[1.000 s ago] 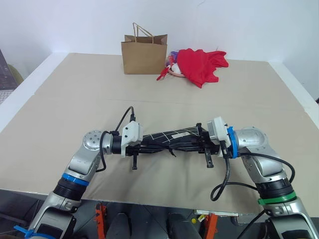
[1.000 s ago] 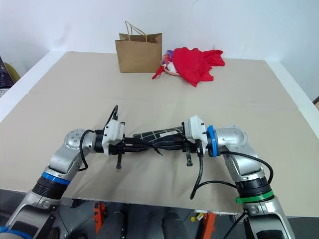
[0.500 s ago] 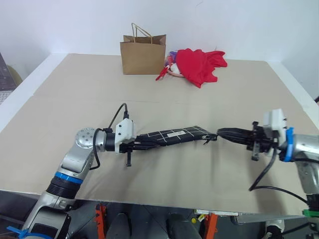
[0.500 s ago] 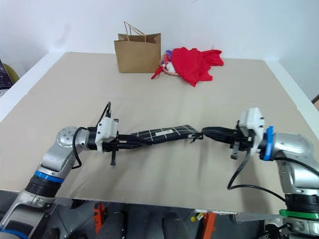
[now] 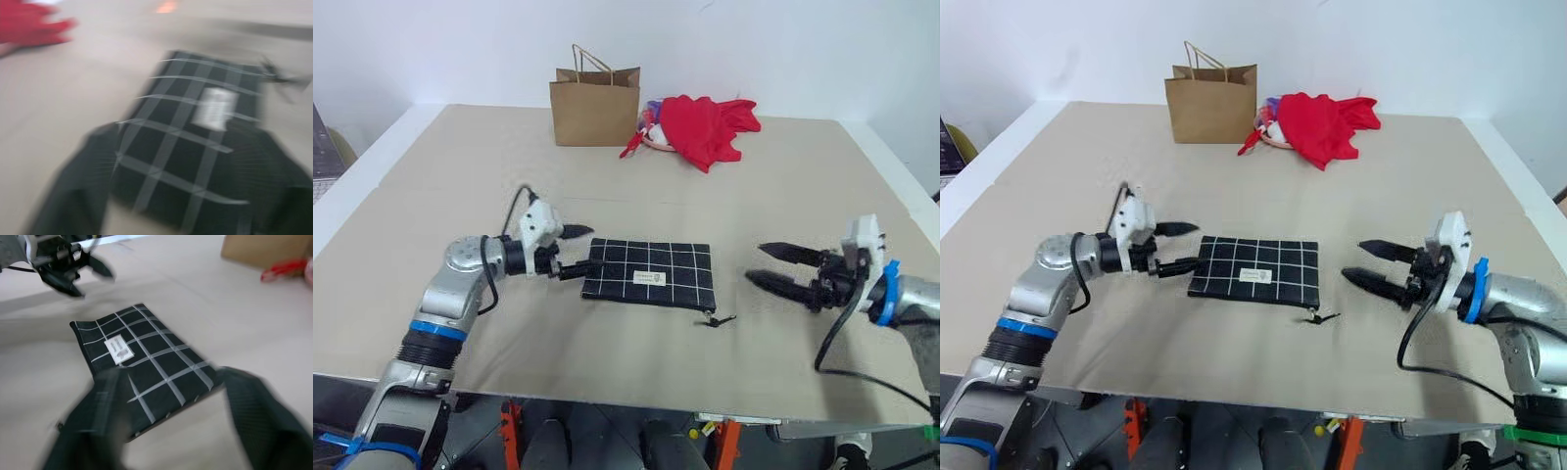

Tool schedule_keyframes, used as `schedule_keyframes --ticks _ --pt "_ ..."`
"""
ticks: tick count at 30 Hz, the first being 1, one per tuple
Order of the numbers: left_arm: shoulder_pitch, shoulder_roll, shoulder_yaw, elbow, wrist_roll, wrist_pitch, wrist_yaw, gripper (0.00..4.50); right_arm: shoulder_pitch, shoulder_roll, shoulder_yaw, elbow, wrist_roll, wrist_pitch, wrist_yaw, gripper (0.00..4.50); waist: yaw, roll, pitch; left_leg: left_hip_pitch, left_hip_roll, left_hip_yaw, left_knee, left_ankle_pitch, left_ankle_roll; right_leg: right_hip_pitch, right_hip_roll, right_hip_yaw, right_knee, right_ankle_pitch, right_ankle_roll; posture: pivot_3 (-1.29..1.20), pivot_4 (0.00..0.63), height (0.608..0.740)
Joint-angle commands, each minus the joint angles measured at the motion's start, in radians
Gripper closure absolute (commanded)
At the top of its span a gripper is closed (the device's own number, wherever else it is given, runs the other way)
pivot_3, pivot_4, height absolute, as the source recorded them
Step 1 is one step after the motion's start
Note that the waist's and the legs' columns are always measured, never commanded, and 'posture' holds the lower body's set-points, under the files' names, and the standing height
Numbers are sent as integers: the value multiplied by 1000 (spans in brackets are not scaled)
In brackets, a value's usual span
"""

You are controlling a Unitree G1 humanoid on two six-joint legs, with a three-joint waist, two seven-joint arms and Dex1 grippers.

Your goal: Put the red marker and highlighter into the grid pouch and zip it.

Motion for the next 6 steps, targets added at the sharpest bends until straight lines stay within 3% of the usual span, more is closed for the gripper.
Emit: schedule_keyframes --ticks 1,6 --pt "60 19 71 -54 13 31 101 0 46 17 -76 -3 -8 -24 -60 35 0 0 0 0 0 0 0 0 0 0 0 0 0 0 0 0 150 739" --pt "120 20 106 -91 39 33 201 0 108 40 -118 20 -34 -71 -108 35 2 0 0 0 0 0 0 0 0 0 0 0 0 0 0 0 150 739"
